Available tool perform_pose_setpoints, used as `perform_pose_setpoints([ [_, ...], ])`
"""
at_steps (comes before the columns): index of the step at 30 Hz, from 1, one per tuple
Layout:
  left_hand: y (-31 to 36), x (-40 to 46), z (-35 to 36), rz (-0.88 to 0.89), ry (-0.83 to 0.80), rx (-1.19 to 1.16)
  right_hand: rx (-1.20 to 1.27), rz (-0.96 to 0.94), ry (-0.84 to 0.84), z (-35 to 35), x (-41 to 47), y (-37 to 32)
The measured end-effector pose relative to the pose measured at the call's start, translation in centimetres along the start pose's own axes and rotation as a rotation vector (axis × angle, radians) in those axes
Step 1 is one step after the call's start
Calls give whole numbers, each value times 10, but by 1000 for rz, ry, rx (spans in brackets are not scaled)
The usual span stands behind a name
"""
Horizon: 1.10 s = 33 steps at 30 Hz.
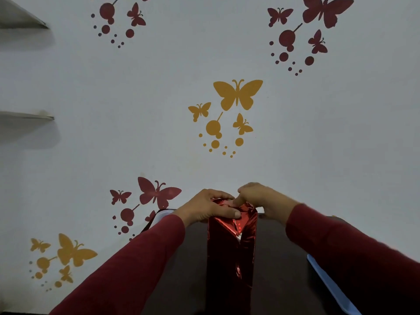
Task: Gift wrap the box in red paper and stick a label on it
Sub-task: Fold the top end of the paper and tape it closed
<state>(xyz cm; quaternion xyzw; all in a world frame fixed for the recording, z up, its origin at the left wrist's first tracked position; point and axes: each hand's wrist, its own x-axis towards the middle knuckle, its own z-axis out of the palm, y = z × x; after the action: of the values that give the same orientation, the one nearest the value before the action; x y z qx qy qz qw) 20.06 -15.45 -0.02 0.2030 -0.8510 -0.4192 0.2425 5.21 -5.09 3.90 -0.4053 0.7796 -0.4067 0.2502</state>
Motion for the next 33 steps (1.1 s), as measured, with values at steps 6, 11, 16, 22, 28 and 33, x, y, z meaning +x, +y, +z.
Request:
perform_pose_setpoints([
  [6, -1, 0, 0, -28, -26, -51, 579, -39, -9, 23, 5, 33],
  [11, -4, 10, 7, -193, 129, -311, 679, -40, 23, 26, 6, 38],
  [16, -8, 22, 14, -320, 262, -417, 722, -50, 25, 30, 7, 39],
  [22, -10, 22, 23, -340, 345, -517, 750, -37, 12, 26, 6, 40],
  [28, -9, 27, 24, -315, 438, -415, 753, -17, -34, 24, 0, 38],
  [33, -10, 26, 25, -364, 389, -455, 739, -73, -75, 18, -8, 44],
])
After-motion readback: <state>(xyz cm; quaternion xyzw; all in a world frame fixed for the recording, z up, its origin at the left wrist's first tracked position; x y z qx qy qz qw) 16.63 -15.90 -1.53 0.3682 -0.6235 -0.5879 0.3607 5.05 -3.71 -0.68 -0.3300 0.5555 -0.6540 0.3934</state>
